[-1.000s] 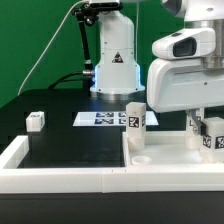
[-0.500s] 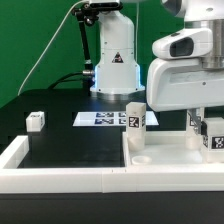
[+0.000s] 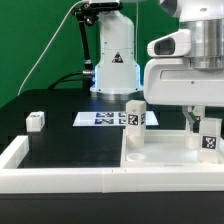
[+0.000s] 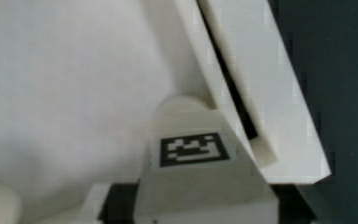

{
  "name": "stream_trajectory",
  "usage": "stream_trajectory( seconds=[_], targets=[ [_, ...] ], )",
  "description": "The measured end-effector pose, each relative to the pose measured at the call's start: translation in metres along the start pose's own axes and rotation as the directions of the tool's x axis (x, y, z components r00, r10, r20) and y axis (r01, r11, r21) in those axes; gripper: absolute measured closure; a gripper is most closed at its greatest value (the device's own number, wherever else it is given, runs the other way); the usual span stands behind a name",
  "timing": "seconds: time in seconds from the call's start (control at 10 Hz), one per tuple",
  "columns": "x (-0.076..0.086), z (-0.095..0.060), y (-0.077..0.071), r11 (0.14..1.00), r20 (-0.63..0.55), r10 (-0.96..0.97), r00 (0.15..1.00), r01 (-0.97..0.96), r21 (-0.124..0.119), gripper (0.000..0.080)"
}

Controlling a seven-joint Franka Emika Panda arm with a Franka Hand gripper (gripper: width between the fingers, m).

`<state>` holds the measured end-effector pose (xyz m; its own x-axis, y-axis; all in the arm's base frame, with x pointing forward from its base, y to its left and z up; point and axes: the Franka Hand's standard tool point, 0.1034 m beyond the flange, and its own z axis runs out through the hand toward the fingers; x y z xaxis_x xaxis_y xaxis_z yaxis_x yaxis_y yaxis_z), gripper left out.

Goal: Assemble square table

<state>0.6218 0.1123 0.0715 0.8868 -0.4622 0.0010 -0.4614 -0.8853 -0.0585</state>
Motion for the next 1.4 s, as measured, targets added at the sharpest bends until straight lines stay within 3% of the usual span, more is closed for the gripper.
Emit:
stream_trajectory(
  seconds=[0.1, 0.2, 0.3, 0.4, 0.5, 0.7, 1.0, 1.4],
  targets=[
    [0.002, 0.0, 0.003, 0.999, -0.001, 0.033, 0.999, -0.033, -0.006, 0.0498],
    [0.002, 0.0, 0.003, 0.999, -0.001, 0.037, 0.999, -0.037, -0.005, 0.0365],
    [0.002, 0.0, 0.003, 1.0, -0.001, 0.03, 1.0, -0.03, -0.004, 0.0365],
    [0.0, -0.004, 0.004, 1.0, -0.002, 0.001, 1.0, -0.002, -0.002, 0.0235],
    [-0.004, -0.014, 0.006, 1.0, -0.001, -0.022, 1.0, 0.022, 0.002, 0.0167],
    [-0.009, -0.04, 0.017, 0.995, 0.004, -0.099, 0.995, 0.099, 0.012, 0.0155],
    [0.006, -0.077, 0.052, 0.988, -0.016, -0.15, 0.988, 0.151, 0.023, 0.015],
    [0.004, -0.073, 0.05, 0.989, -0.012, -0.149, 0.989, 0.15, 0.021, 0.015]
  ],
)
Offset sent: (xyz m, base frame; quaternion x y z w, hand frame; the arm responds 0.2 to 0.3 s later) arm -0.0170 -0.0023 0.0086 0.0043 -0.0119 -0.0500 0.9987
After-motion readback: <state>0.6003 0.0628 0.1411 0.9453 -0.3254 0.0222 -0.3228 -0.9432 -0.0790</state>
